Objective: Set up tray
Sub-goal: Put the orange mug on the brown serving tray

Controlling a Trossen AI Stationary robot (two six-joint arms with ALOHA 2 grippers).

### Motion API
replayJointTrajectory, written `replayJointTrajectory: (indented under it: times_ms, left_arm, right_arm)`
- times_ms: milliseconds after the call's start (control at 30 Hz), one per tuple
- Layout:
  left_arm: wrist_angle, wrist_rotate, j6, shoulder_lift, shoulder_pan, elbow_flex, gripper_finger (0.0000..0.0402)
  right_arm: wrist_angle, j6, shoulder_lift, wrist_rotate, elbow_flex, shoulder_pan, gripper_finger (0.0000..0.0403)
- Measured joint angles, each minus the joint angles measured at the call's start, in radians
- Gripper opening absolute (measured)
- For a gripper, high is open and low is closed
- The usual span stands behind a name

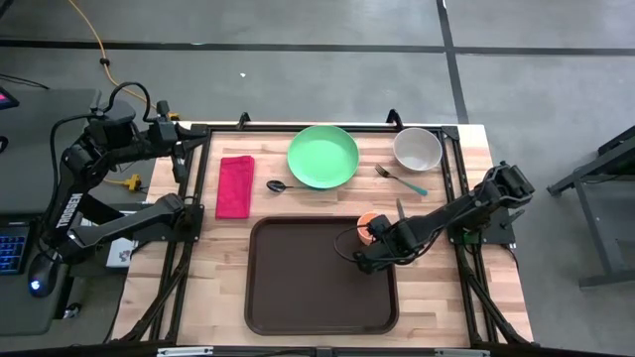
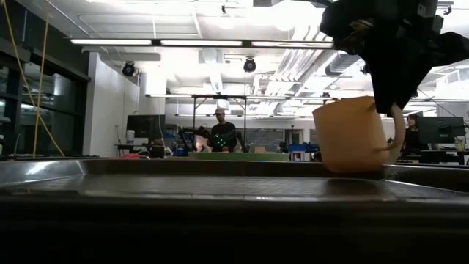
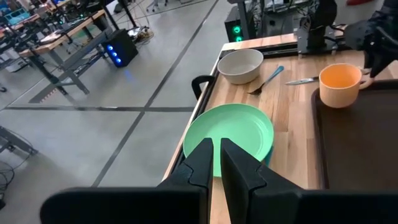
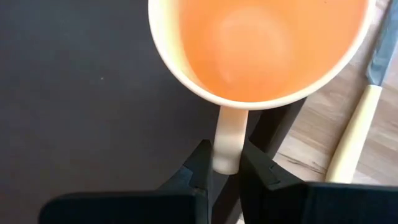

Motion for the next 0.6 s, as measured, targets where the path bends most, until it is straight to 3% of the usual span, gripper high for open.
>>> replayJointTrajectory:
  times_ms: [600]
  left_arm:
    - [0.0, 0.001, 0.0, 0.0, 0.0, 0.0, 0.0062]
  right_arm:
    - [0.109, 0.019, 0.001, -0.011, -0.09, -0.016, 0.0034]
